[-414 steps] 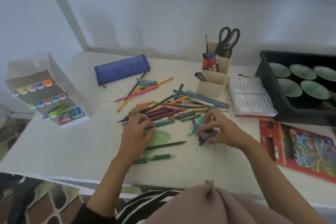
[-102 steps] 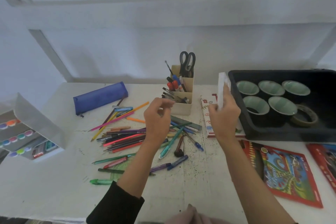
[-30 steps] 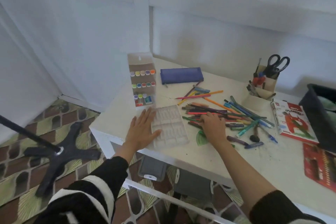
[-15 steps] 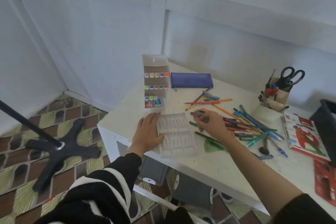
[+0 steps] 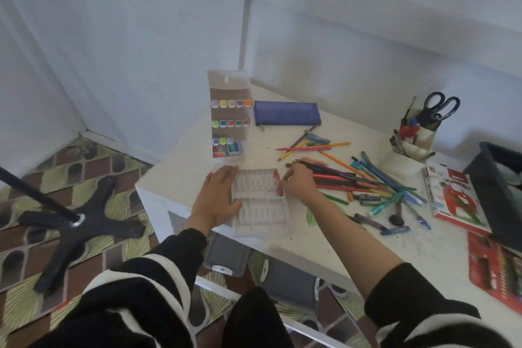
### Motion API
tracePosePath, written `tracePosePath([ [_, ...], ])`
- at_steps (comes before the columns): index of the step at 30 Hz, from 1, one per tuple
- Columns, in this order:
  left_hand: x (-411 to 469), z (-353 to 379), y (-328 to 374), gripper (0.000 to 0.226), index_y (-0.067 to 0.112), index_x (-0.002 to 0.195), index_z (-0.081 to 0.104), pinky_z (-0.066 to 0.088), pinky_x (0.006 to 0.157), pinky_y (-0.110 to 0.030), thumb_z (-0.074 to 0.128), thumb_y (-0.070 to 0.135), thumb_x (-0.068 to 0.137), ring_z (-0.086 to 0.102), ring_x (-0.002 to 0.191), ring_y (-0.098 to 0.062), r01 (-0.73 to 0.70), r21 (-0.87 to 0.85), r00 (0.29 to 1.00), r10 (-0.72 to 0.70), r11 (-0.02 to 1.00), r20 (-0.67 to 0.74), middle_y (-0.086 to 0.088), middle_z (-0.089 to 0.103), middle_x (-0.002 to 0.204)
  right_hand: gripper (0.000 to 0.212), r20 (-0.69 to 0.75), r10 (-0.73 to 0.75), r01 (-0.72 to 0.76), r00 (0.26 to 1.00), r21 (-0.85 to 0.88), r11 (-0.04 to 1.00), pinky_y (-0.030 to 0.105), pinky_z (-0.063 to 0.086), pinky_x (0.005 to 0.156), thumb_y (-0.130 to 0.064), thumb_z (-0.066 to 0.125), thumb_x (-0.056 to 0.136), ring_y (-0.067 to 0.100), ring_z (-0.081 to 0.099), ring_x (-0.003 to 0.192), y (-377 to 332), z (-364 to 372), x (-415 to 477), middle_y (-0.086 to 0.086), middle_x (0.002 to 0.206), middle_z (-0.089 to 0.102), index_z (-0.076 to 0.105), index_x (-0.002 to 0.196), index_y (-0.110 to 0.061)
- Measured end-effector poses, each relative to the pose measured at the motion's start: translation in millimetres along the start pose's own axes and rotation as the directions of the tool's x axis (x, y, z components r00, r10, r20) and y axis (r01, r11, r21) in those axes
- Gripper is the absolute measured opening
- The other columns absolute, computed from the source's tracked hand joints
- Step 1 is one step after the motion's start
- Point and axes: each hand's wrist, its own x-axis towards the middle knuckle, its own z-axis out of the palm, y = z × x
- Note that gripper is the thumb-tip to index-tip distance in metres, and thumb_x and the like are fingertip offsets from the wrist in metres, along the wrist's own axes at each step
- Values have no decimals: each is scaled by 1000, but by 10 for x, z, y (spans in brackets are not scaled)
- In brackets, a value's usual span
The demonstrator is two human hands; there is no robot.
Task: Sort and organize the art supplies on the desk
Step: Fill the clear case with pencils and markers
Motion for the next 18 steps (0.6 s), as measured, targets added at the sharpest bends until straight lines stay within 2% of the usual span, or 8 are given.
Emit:
tracePosePath([
  [3,8,34,-17,96,16,149,22,8,120,-41,25,66,67,20,143,-24,-3,15,1000,3,1000,-10,-6,24,155,26,-35,-14,15,999,6,1000,33,44,79,-21,70,82,29,55,106,40,31,-14,13,112,60,47,87,-10],
  [6,3,50,-25,97,18,149,20,9,120,-42,23,72,68,17,144,-22,-1,52,1000,1,999,-5,-4,20,156,23,-63,-73,76,995,43,996,35,45,85,-18,71,80,28,56,106,78,56,-31,12,116,61,49,83,-11],
  [10,5,35,-14,100,19,151,15,-3,119,-42,16,75,67,9,147,-20,-12,126,1000,11,992,14,-2,14,159,11,-123,-132,139,984,52,989,29,43,70,-22,64,88,19,57,79,242,-205,-107,2,87,60,59,85,-12],
  [14,10,38,-13,103,19,152,13,-7,118,-42,12,78,67,5,147,-18,-16,157,1000,14,987,18,-1,9,160,7,-218,-119,107,969,-69,992,26,39,68,-15,62,89,16,53,68,721,-725,-213,1,74,58,65,85,-10],
  [16,21,51,-20,103,18,152,13,-7,117,-43,11,78,68,4,147,-18,-16,161,1000,14,987,11,-1,9,160,4,-180,-50,30,982,-109,994,31,46,73,-13,67,85,19,59,74,1014,-961,-292,5,80,65,68,84,-9],
  [18,29,59,-19,104,18,152,11,-8,117,-42,9,79,68,3,148,-17,-13,181,1000,9,983,19,0,7,160,9,-82,-20,0,996,-244,970,29,48,75,-15,69,83,19,60,85,1251,-1109,-390,4,94,67,72,91,-11],
])
